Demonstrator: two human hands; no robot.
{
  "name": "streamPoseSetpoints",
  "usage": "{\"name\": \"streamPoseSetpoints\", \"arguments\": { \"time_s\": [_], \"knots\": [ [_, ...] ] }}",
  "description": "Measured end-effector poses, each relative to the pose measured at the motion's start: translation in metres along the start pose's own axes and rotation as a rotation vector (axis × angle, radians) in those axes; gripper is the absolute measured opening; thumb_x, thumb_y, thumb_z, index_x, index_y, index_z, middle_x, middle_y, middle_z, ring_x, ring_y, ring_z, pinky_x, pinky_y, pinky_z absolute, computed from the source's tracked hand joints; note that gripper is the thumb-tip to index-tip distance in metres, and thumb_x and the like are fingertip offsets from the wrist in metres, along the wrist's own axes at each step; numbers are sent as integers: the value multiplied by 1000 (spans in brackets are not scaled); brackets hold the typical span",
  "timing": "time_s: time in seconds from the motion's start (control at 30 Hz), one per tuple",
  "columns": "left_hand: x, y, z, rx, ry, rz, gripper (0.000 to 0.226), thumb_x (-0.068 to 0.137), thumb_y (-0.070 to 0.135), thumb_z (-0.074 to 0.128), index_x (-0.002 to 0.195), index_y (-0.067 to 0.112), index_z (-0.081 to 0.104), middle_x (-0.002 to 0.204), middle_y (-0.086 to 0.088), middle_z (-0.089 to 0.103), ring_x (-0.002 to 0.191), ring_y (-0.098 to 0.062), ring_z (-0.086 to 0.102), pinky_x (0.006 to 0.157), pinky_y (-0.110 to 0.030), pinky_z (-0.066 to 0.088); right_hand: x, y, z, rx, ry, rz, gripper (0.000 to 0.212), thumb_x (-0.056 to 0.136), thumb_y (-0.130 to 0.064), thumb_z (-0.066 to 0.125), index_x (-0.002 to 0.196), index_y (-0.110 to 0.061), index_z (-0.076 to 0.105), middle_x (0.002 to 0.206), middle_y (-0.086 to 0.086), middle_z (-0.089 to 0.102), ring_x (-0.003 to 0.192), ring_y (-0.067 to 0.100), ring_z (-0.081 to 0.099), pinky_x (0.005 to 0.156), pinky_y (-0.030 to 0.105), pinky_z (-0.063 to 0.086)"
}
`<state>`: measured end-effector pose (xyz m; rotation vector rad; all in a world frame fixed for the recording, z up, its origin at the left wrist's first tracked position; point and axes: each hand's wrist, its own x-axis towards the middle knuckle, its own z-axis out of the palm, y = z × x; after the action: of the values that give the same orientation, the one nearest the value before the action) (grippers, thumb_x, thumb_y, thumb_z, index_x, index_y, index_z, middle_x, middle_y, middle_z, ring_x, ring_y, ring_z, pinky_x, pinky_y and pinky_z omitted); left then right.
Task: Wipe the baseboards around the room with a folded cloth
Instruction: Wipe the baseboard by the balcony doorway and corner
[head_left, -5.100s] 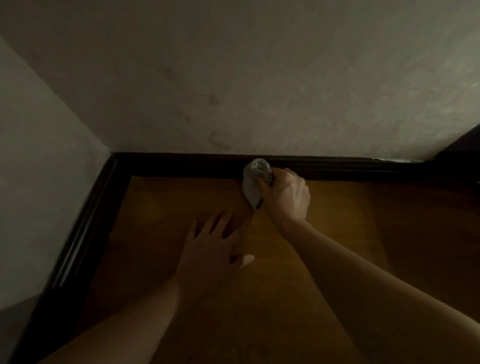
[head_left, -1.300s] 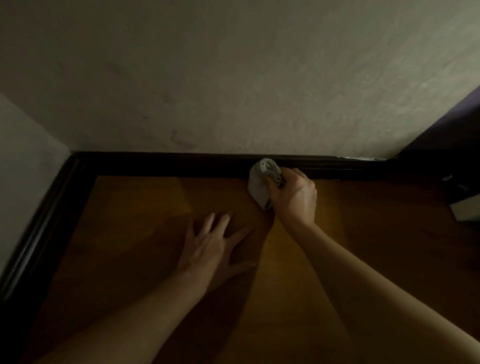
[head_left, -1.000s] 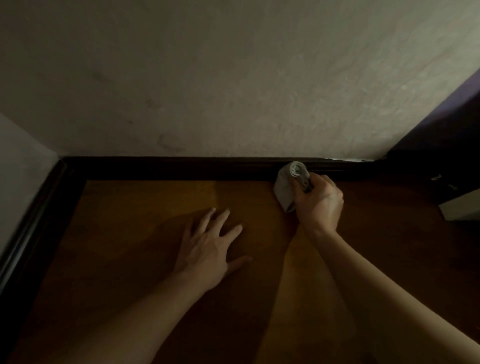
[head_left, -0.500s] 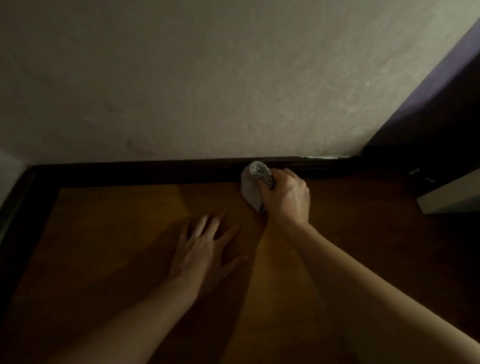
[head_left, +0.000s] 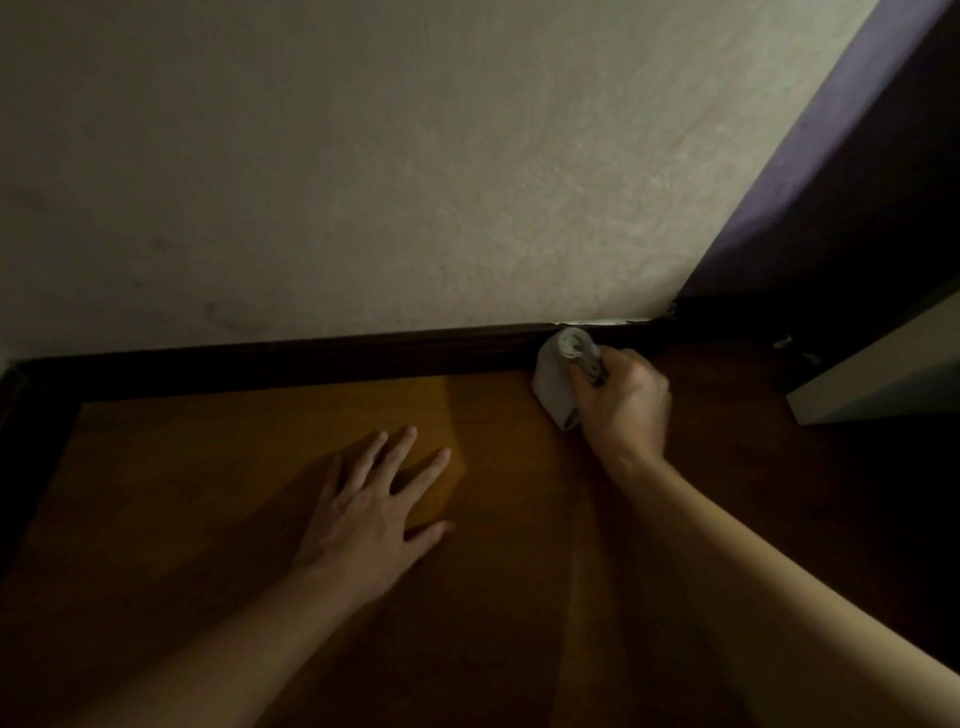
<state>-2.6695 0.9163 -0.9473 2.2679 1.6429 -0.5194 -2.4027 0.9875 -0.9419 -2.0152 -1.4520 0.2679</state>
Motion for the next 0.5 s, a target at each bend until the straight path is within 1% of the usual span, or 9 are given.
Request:
{"name": "streamPoseSetpoints", "arguments": {
  "time_s": [0.07,0.1,0.17,0.23,0.3,0.37,0.4,0.43,0.5],
  "knots": [
    [1,1,0,1,-4,1,81,72,84,-3,145,60,-27,157,12,-41,148,-19,-32,123,-54,-1,0,-5,1,-10,-18,-12,21,90,-38,68,90,-17,71,87,0,64,74,17,56,63,29,40],
    [1,1,0,-5,-6,0,84,66,85,-8,144,61,-27,158,12,-40,148,-19,-32,123,-53,-1,1,-3,1,-12,-9,-2,22,89,-38,68,89,-17,71,87,1,64,75,20,59,63,31,43],
    [1,1,0,-1,-5,0,85,62,86,-15,142,62,-27,159,12,-39,148,-18,-32,122,-52,-2,1,4,-1,-4,31,38,22,89,-38,67,88,-16,71,86,3,64,77,25,62,64,36,50],
    [1,1,0,7,-6,1,83,65,88,-12,143,62,-27,159,11,-39,148,-18,-32,122,-52,-4,-2,0,2,4,39,35,23,91,-39,66,88,-17,70,86,2,64,76,25,63,64,38,52],
    [2,0,2,11,-9,3,80,74,90,-7,147,60,-21,161,10,-36,149,-19,-30,124,-52,-4,-6,-15,11,11,-20,-23,23,91,-41,65,89,-18,70,88,-1,63,75,21,61,63,35,50],
    [3,-1,2,9,6,9,89,71,89,-12,153,54,-8,164,9,-29,151,-18,-26,124,-52,-1,-9,-27,17,9,-62,-71,23,91,-40,66,91,-17,69,89,-2,62,76,19,60,61,31,45],
    [3,-2,1,7,0,7,91,71,90,-11,155,53,-4,165,9,-27,151,-18,-25,125,-52,0,-9,-29,18,12,-64,-76,23,91,-40,67,93,-17,70,91,-2,63,77,19,61,62,31,46],
    [3,-2,1,6,-11,1,89,74,90,-8,155,53,-5,165,9,-27,151,-19,-24,125,-52,1,-9,-27,17,16,-66,-75,23,91,-39,67,97,-17,71,93,-1,63,79,19,62,63,33,49],
    [2,0,-1,6,-26,-8,84,76,88,0,151,56,-16,162,9,-33,151,-20,-26,125,-53,1,-4,-17,10,20,-65,-70,27,91,-39,68,105,-17,72,97,1,66,83,20,63,68,36,54]
  ]
}}
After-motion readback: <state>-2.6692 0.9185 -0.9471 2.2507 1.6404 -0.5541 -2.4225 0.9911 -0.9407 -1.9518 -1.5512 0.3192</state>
